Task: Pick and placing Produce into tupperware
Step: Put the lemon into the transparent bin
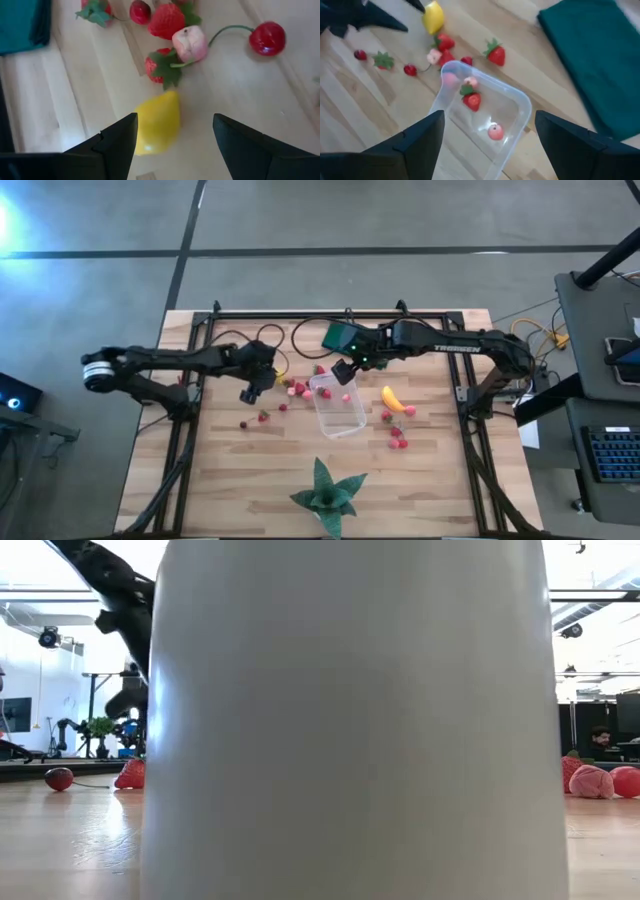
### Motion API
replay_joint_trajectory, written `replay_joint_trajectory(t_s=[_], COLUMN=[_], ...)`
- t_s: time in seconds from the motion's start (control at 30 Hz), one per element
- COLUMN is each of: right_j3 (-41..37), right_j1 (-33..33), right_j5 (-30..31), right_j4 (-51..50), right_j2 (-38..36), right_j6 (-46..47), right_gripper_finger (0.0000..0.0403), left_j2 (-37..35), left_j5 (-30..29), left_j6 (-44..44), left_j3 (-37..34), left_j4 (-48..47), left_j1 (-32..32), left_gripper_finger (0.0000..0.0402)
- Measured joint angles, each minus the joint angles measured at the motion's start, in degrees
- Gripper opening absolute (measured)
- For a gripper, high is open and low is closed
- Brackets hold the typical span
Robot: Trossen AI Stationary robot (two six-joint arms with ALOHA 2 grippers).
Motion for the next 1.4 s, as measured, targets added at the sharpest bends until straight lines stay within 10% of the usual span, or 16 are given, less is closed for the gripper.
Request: replay_joint_trajectory(t_s=[1.4], right_j3=[-0.6], right_j1=[0.2], right_j5=[1.8], right_j4=[-1.6], right_j2=[-0.2], right_j6=[-6.3], right_gripper_finger=[0.0299], left_j2=[13.6], left_j5=[-0.4], left_j6=[-5.9], left_j3=[8.2], left_j4=[-3.9], left_j1=[4.9], left_gripper_finger=[0.0200])
